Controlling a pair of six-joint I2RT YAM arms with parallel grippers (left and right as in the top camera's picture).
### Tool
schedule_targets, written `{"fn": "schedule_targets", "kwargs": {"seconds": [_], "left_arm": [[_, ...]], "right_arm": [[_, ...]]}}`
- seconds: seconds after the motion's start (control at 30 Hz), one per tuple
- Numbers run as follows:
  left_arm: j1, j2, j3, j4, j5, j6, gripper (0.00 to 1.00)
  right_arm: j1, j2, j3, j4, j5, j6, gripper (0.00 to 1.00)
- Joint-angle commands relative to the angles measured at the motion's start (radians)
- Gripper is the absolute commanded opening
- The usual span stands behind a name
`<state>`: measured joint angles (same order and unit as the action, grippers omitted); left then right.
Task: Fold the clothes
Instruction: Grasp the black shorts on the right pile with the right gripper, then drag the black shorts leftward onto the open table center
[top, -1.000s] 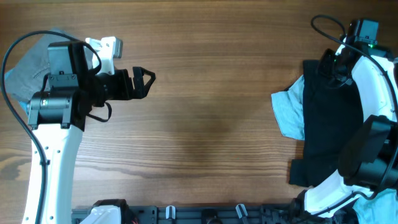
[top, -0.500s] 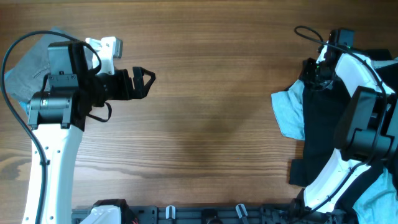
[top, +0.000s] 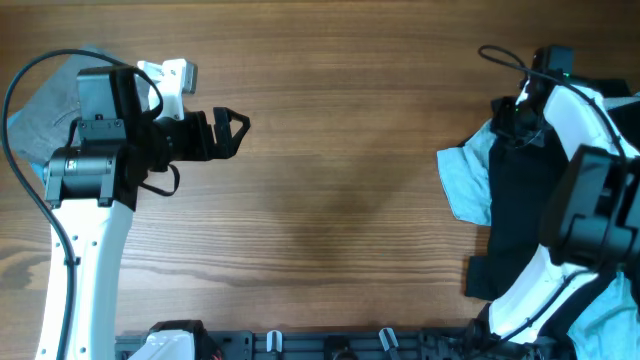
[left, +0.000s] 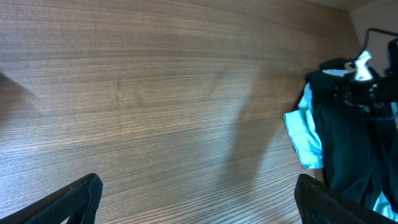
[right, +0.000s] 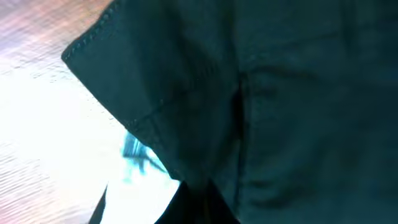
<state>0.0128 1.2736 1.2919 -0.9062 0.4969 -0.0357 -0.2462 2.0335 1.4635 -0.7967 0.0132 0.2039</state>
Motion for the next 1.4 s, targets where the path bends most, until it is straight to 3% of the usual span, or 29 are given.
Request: {"fn": "schedule_targets", "kwargs": {"seconds": [0.0,0.2,0.37,0.47,0.63,0.67,0.7,0.77,0.83,0.9,1.03,1.2,1.27,1.3,1.37], "left_arm": [[-0.005,-0.001,0.02,-0.001,0.019,-0.003,1.0],[0.003,-0.006,0.024,-0.001,0.019,-0.003,1.0],[0.127,-0.101,0.09,0.0,0.019,-0.086,1.0],[0.19,-0.183,0.121,0.008,0.019,-0.105,1.0],[0.254,-0.316,0.121,0.037,-0.072,-0.104,1.0],[0.256,-0.332,0.121,0.037,-0.12,-0.103,1.0],[0.256,-0.341,0.121,0.037,-0.159,-0.103,1.0],[0.256,-0.36,0.121,0.039,-0.227,-0.103,1.0],[0.256,-0.359,0.121,0.045,-0.233,-0.103,1.0],[0.256,-0.343,0.121,0.053,-0.232,-0.103,1.0],[0.234,-0.257,0.121,0.08,-0.118,-0.072,1.0],[0.054,0.022,0.121,0.077,-0.022,0.042,0.76],[-0.041,0.18,0.121,0.105,-0.025,0.113,0.54],[-0.069,0.243,0.121,0.127,-0.026,0.112,0.53],[-0.105,0.345,0.121,0.165,-0.026,0.111,0.59]], "right_arm": [[-0.01,-0.092,0.028,-0.019,0.033,0.005,0.04],[-0.011,-0.18,0.144,-0.025,0.009,0.004,0.04],[0.085,-0.255,0.497,-0.171,-0.335,-0.047,0.04],[0.27,-0.279,0.558,-0.23,-0.362,-0.047,0.04],[0.816,-0.182,0.557,-0.25,-0.362,-0.045,0.09],[0.903,-0.149,0.557,-0.236,-0.362,-0.046,0.2],[1.003,-0.103,0.557,-0.219,-0.36,-0.051,0.43],[1.157,-0.032,0.558,-0.211,-0.301,-0.109,0.75],[1.218,-0.027,0.558,-0.235,-0.162,-0.127,0.82],[1.209,-0.077,0.562,-0.271,0.006,-0.125,0.89],[1.054,-0.211,0.562,-0.302,0.04,-0.039,0.9],[0.692,-0.362,0.562,-0.323,-0.116,0.117,0.9],[0.521,-0.379,0.562,-0.329,-0.209,0.164,0.89],[0.46,-0.379,0.562,-0.337,-0.245,0.188,0.89],[0.366,-0.371,0.557,-0.356,-0.285,0.211,0.88]]}}
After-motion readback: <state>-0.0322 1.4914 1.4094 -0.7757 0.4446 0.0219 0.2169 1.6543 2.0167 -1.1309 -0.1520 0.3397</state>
